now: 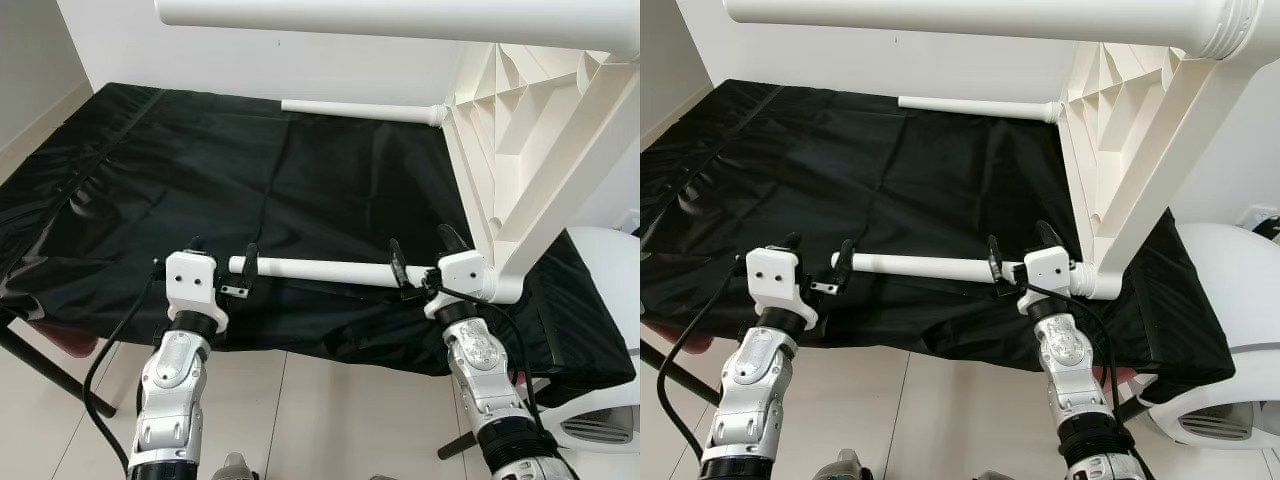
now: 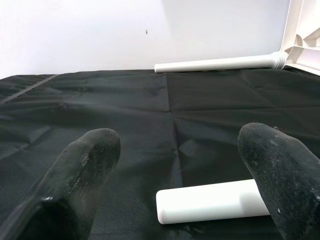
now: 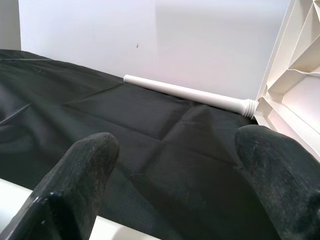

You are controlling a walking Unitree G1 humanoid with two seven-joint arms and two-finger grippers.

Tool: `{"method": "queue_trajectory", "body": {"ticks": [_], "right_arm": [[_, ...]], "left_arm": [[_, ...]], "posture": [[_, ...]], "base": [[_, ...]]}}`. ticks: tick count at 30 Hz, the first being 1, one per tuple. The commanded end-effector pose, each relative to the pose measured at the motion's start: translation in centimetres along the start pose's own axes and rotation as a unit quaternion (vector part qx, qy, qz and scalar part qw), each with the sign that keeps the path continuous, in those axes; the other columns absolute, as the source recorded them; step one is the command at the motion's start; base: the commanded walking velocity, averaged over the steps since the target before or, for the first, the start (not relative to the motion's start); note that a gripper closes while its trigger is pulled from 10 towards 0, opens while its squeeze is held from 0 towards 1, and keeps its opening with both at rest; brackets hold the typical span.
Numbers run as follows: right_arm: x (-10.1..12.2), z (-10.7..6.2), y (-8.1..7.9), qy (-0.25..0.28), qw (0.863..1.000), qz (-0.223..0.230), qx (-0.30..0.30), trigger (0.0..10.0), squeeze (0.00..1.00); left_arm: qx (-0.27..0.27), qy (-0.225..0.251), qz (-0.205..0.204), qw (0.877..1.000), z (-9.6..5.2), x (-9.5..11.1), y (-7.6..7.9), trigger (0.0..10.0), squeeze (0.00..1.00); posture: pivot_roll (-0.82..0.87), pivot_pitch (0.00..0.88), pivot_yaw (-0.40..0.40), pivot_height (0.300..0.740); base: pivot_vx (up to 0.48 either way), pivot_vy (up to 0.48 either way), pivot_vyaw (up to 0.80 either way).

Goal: Building children table

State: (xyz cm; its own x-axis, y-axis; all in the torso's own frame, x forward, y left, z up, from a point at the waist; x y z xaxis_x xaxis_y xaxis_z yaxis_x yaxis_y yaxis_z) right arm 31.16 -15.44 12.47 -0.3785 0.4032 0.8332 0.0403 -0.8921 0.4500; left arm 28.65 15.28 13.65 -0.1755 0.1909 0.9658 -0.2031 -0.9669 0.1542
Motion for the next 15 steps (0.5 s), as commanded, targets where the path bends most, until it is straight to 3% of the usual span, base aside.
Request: {"method": "queue_trajectory", "body": {"ticks": [1, 8, 12, 15], "right_arm": [[0.0, 0.0, 0.1, 0.002, 1.0, -0.001, 0.001, 10.0, 0.0], [0.2, 0.2, 0.0, 0.005, 1.0, 0.0, -0.001, 10.0, 0.0], [0.6, 0.5, 0.1, 0.013, 1.0, 0.0, -0.003, 10.0, 0.0], [0.6, 0.8, 0.1, 0.014, 1.0, 0.0, -0.006, 10.0, 0.0]], "left_arm": [[0.051, 0.019, 0.0, 0.999, -0.1, 0.3, -0.5, 10.0, 0.0], [0.048, 0.022, 0.009, 0.999, 0.1, 0.5, -0.4, 10.0, 0.0], [0.033, 0.032, 0.042, 0.998, 0.8, 1.6, -0.7, 10.0, 0.0], [0.002, 0.049, 0.105, 0.993, 2.4, 3.7, -1.0, 10.0, 0.0]], "posture": [[0.03, 0.0, -0.091, 0.74], [0.03, 0.0, -0.089, 0.74], [0.03, 0.0, -0.087, 0.74], [0.04, 0.0, -0.083, 0.74]], "base": [[0.0, 0.0, 0.0], [0.0, 0.0, 0.0], [0.0, 0.0, 0.0], [0.0, 0.0, 0.0]]}}
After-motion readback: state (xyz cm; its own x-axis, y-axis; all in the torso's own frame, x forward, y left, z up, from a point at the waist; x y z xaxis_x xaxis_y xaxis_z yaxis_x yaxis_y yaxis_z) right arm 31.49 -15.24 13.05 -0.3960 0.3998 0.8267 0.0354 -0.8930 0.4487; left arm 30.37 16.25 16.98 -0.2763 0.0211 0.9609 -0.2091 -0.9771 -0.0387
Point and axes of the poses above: a point about 5 cm out from each wrist's last joint towards the gripper, its own z axis pointing out of the wrist towards the gripper, its own x axis along the axis of the wrist's last joint, y = z × x, the point moved 2 cm from there along z, pointing out of the wrist towards the gripper, and after that the axes turned 15 degrees about -z, right-handed, at the moved point
